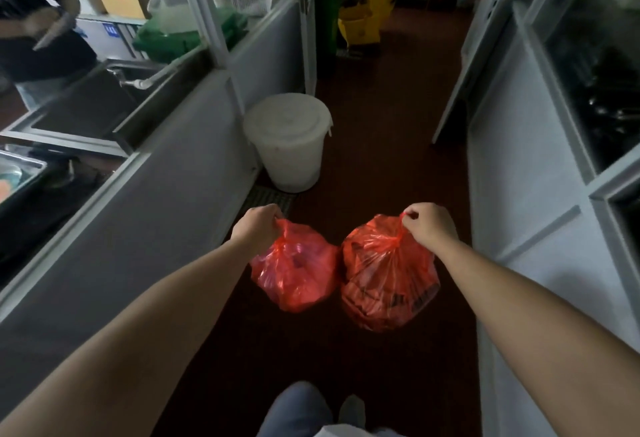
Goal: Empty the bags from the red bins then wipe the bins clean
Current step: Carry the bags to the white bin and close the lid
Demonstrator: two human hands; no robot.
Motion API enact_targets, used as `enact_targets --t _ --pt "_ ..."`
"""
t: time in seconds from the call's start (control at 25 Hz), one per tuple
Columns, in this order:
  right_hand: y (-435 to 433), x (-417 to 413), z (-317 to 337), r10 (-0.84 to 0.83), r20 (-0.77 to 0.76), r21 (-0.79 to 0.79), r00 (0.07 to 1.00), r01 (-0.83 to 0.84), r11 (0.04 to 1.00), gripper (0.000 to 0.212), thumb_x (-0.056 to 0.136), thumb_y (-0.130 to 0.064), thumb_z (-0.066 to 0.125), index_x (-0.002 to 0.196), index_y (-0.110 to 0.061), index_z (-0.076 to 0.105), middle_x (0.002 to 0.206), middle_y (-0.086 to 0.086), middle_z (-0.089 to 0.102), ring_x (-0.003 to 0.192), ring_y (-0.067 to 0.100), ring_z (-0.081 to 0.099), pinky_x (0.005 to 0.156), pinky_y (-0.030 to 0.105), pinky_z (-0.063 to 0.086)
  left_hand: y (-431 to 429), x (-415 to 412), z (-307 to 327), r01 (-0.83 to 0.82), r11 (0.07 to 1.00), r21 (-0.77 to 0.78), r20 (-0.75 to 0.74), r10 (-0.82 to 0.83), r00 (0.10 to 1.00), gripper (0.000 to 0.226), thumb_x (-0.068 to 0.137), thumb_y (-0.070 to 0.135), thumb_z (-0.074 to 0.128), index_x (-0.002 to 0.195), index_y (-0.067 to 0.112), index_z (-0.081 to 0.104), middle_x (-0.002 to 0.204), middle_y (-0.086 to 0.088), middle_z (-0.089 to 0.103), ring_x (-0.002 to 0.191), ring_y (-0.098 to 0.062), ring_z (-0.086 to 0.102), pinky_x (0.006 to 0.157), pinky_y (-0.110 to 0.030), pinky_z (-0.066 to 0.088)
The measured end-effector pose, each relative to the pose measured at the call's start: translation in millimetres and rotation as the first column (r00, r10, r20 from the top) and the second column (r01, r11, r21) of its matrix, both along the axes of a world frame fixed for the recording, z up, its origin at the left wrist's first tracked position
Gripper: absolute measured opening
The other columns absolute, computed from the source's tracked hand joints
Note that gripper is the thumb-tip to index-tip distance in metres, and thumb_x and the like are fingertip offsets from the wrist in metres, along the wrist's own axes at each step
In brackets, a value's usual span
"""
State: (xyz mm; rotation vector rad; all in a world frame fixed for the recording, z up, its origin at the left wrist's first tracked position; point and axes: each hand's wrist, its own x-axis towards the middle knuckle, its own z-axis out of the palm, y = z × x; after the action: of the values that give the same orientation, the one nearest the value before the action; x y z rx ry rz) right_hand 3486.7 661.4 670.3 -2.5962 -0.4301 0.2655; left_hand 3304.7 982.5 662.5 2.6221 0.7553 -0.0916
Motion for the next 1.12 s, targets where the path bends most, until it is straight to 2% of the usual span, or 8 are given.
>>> enact_targets --t 0.12,0.24,0.4,0.56,0.8,0.96,1.12 --pt "28.7 55.4 -6.5 0.061 0.083 -0.085 0.995 -0.054 0.995 0.017 0.09 -0.028 0.066 0.102 -0.021 0.077 0.108 0.001 0.072 0.1 0.027 0.067 0.078 0.032 0.05 16.1 55.7 -8.3 0.027 0.999 0.024 -0.055 -0.026 0.998 0.024 0.085 0.022 0.059 0.106 0.032 0.066 0.099 0.007 0.065 0.087 -0.018 0.064 0.064 -0.033 0.056" --pt "59.4 116.3 -15.1 0.079 0.133 -0.154 0.988 -0.059 0.986 0.018 0.09 -0.027 0.065 0.102 -0.02 0.076 0.108 0.002 0.07 0.1 0.029 0.066 0.076 0.033 0.049 45.1 117.2 -24.1 0.033 0.999 0.016 -0.059 -0.032 0.998 0.025 0.086 0.023 0.058 0.109 0.031 0.065 0.104 0.004 0.065 0.09 -0.02 0.063 0.063 -0.029 0.049" --pt "105.0 198.7 -27.1 0.036 0.11 -0.217 0.993 -0.012 0.976 0.017 0.09 -0.026 0.066 0.101 -0.018 0.076 0.107 0.007 0.072 0.099 0.031 0.067 0.075 0.033 0.049 88.2 199.8 -47.0 0.011 0.999 -0.044 -0.102 -0.015 0.995 0.029 0.087 0.023 0.058 0.114 0.031 0.064 0.107 0.003 0.065 0.085 -0.019 0.06 0.057 -0.026 0.039" --pt "144.0 273.7 -26.4 0.051 0.089 -0.234 0.995 -0.029 0.972 0.017 0.091 -0.028 0.065 0.1 -0.018 0.075 0.106 0.005 0.07 0.099 0.029 0.065 0.071 0.03 0.042 124.8 263.1 -56.1 0.061 0.997 -0.046 -0.127 -0.067 0.99 0.03 0.086 0.026 0.057 0.113 0.031 0.065 0.11 0.001 0.067 0.097 -0.024 0.064 0.067 -0.028 0.043" --pt "200.0 390.7 -26.2 0.129 0.065 -0.248 0.989 -0.11 0.962 0.018 0.091 -0.029 0.065 0.101 -0.018 0.075 0.106 0.006 0.07 0.099 0.028 0.066 0.073 0.031 0.045 157.0 353.2 -66.1 -0.051 0.997 -0.058 -0.134 0.043 0.99 0.027 0.084 0.026 0.055 0.107 0.036 0.066 0.107 0.002 0.068 0.098 -0.026 0.065 0.07 -0.029 0.044" --pt "227.2 471.6 -33.0 0.193 0.002 -0.239 0.981 -0.187 0.953 0.013 0.088 -0.03 0.065 0.091 -0.021 0.075 0.096 0.005 0.073 0.092 0.028 0.069 0.07 0.031 0.048 156.9 410.4 -69.7 -0.121 0.992 -0.029 -0.165 0.115 0.98 0.024 0.085 0.023 0.055 0.103 0.033 0.066 0.102 0.003 0.066 0.097 -0.026 0.064 0.069 -0.03 0.042" --pt "267.0 552.5 -21.4 0.33 -0.063 -0.146 0.942 -0.335 0.931 0.012 0.086 -0.029 0.065 0.087 -0.02 0.074 0.093 0.008 0.074 0.092 0.031 0.069 0.073 0.032 0.05 147.4 465.5 -59.1 -0.309 0.951 0.004 -0.119 0.307 0.944 0.016 0.079 0.026 0.054 0.089 0.031 0.065 0.092 0.006 0.067 0.091 -0.023 0.064 0.072 -0.033 0.047"
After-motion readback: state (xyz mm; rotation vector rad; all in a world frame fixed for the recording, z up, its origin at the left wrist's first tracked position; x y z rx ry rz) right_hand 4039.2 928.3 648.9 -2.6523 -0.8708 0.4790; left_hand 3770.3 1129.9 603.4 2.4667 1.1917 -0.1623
